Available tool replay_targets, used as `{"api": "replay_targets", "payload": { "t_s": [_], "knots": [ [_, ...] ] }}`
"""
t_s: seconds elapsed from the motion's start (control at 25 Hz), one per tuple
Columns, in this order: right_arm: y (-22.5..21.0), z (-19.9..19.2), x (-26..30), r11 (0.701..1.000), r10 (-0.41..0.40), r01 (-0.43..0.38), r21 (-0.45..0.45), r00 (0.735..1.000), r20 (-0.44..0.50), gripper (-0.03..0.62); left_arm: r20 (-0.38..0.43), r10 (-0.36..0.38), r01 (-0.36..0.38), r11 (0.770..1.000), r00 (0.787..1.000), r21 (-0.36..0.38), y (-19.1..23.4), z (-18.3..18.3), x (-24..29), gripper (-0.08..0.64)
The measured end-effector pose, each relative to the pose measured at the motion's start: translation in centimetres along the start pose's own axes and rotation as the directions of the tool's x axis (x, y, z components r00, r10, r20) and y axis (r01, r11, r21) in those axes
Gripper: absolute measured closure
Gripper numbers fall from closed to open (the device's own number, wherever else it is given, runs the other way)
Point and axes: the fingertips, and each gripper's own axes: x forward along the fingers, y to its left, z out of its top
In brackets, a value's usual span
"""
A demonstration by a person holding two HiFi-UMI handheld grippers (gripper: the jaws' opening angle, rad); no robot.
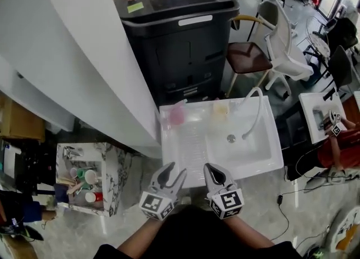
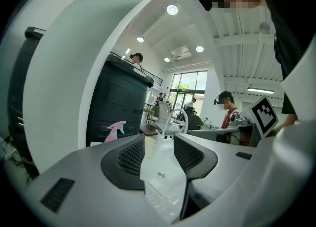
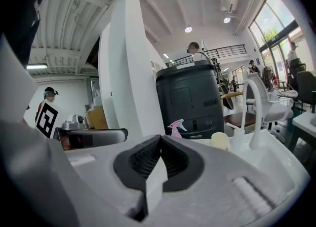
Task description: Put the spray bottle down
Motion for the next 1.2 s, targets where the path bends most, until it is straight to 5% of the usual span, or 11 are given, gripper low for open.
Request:
{"api": "replay_targets", "payload": {
  "t_s": [0.36, 0.8, 1.2],
  "knots": [
    [2.2, -0.1, -6.1, 0.998, -0.052, 0.053, -0.019, 0.999, 0.015, 0.594, 0.021, -0.012, 0.012, 1.0, 1.0, 0.013, -5.7, -0.4, -5.1, 0.529],
    [1.2, 0.6, -9.9, 0.995, -0.048, 0.05, -0.09, 0.999, 0.017, 0.595, -0.004, 0.09, -0.09, 0.994, 0.996, 0.064, -9.4, 0.6, -6.2, 0.541],
    [-2.5, 0.8, -11.8, 0.995, -0.006, 0.007, -0.096, 1.0, 0.005, 0.595, 0.028, 0.249, -0.25, 0.967, 0.968, 0.046, -10.8, 1.6, -5.7, 0.543]
  ]
}}
